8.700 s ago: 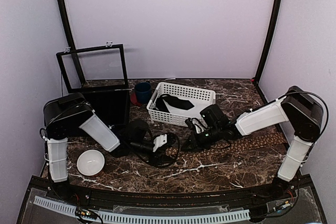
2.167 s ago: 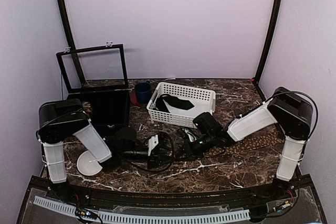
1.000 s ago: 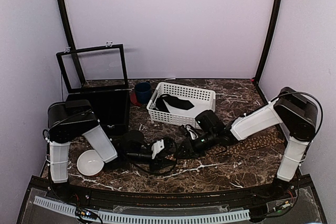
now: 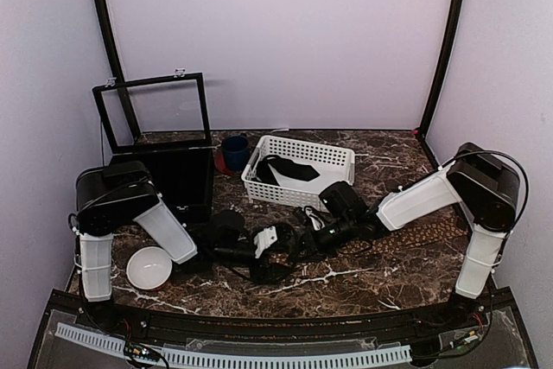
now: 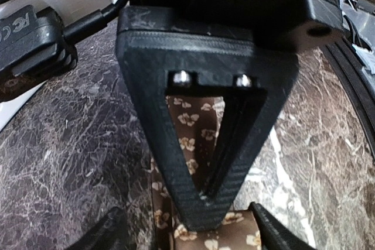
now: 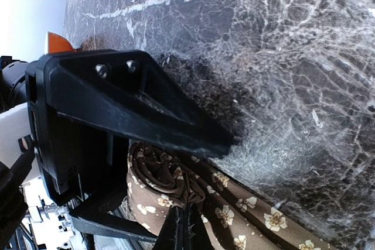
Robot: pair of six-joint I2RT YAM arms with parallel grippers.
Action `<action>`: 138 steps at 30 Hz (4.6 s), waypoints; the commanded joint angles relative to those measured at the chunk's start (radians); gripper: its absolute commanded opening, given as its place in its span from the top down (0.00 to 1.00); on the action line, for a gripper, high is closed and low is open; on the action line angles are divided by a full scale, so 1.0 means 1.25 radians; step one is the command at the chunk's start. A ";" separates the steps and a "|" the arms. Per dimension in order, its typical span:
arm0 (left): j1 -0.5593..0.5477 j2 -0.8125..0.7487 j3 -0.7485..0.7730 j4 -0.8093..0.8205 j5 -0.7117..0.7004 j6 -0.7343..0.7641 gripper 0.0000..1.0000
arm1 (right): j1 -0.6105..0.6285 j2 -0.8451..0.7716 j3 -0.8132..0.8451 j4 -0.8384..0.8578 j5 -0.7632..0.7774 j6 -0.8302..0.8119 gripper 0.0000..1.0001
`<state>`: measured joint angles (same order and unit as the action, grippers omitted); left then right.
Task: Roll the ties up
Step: Roll the tie at the center of the board.
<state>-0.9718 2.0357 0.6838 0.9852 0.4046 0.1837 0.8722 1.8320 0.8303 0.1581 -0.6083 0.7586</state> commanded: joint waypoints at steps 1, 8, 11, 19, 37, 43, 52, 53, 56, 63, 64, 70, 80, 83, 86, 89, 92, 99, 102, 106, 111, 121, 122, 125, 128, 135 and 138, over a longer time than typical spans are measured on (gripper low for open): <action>-0.004 0.017 0.014 -0.066 0.023 0.005 0.35 | 0.002 -0.026 -0.003 0.006 0.001 0.005 1.00; 0.017 -0.035 -0.055 -0.105 0.044 0.023 0.65 | -0.016 -0.049 -0.013 -0.021 0.002 -0.007 1.00; 0.021 -0.050 -0.063 -0.122 0.044 0.033 0.69 | -0.018 -0.025 -0.020 -0.027 0.004 -0.023 1.00; 0.027 -0.057 -0.073 -0.081 0.066 0.027 0.45 | -0.019 0.038 -0.035 -0.022 0.020 -0.045 1.00; 0.005 0.119 -0.140 0.459 0.055 -0.210 0.37 | -0.016 0.044 -0.042 -0.029 0.053 -0.055 1.00; -0.014 0.145 -0.097 0.403 0.048 -0.196 0.46 | -0.015 0.042 -0.040 -0.025 0.052 -0.049 1.00; -0.014 0.081 -0.120 0.312 0.006 -0.155 0.51 | -0.014 0.037 -0.040 -0.025 0.052 -0.047 1.00; -0.014 0.070 -0.114 0.279 0.003 -0.148 0.49 | -0.014 0.037 -0.041 -0.023 0.051 -0.046 1.00; -0.014 0.061 -0.086 0.194 0.004 -0.124 0.47 | -0.013 0.038 -0.040 -0.018 0.049 -0.044 1.00; -0.014 0.060 -0.072 0.147 -0.002 -0.094 0.72 | -0.012 0.022 -0.040 -0.017 0.048 -0.042 1.00; -0.014 0.050 -0.071 0.128 -0.003 -0.088 0.74 | -0.013 0.018 -0.038 -0.023 0.047 -0.043 1.00; -0.014 -0.024 -0.048 -0.109 -0.056 -0.024 0.80 | -0.029 -0.071 -0.032 -0.076 0.058 -0.066 0.75; -0.014 -0.042 -0.003 -0.256 -0.078 0.023 0.80 | -0.007 -0.056 0.020 -0.075 -0.004 -0.050 0.59; -0.014 -0.042 0.000 -0.263 -0.076 0.025 0.79 | -0.001 -0.030 0.035 -0.086 0.003 -0.059 0.68; -0.014 -0.043 0.003 -0.264 -0.071 0.028 0.78 | 0.000 -0.019 0.039 -0.103 0.019 -0.071 0.87; -0.014 -0.046 0.000 -0.257 -0.074 0.033 0.74 | -0.003 -0.019 0.031 -0.105 0.031 -0.072 1.00; -0.012 -0.060 -0.019 -0.211 -0.077 0.029 0.56 | -0.006 -0.017 0.014 -0.091 0.025 -0.071 1.00; -0.008 -0.085 -0.077 -0.014 -0.088 0.003 0.32 | -0.030 0.003 -0.049 -0.039 0.012 -0.059 1.00; -0.008 -0.078 -0.112 0.106 -0.067 -0.023 0.12 | -0.037 0.004 -0.068 -0.033 0.015 -0.061 1.00; -0.012 -0.024 -0.109 0.187 -0.039 -0.064 0.11 | -0.041 0.009 -0.085 -0.015 0.015 -0.059 1.00; -0.028 0.068 -0.090 0.318 -0.022 -0.105 0.13 | -0.041 0.013 -0.088 0.008 0.007 -0.045 1.00; -0.036 0.121 -0.015 0.219 -0.037 -0.098 0.54 | -0.041 0.000 -0.084 0.018 0.000 -0.035 1.00; -0.036 0.114 -0.021 0.203 -0.040 -0.094 0.60 | -0.041 -0.009 -0.085 0.016 0.000 -0.034 0.98; -0.035 0.081 -0.037 0.126 -0.043 -0.067 0.72 | -0.042 -0.048 -0.085 -0.007 0.019 -0.037 0.87; -0.034 0.050 -0.048 0.053 -0.050 -0.047 0.73 | -0.041 -0.100 -0.074 -0.028 0.044 -0.048 0.66; -0.034 0.023 -0.022 -0.092 -0.059 -0.016 0.71 | -0.008 -0.102 -0.030 -0.010 0.001 -0.015 0.52; -0.034 0.022 -0.015 -0.108 -0.058 -0.011 0.70 | 0.008 -0.069 -0.003 -0.018 -0.003 -0.015 0.54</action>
<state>-1.0130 2.0598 0.6708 1.0668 0.3470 0.1402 0.8520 1.7042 0.7776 0.1444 -0.5930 0.7277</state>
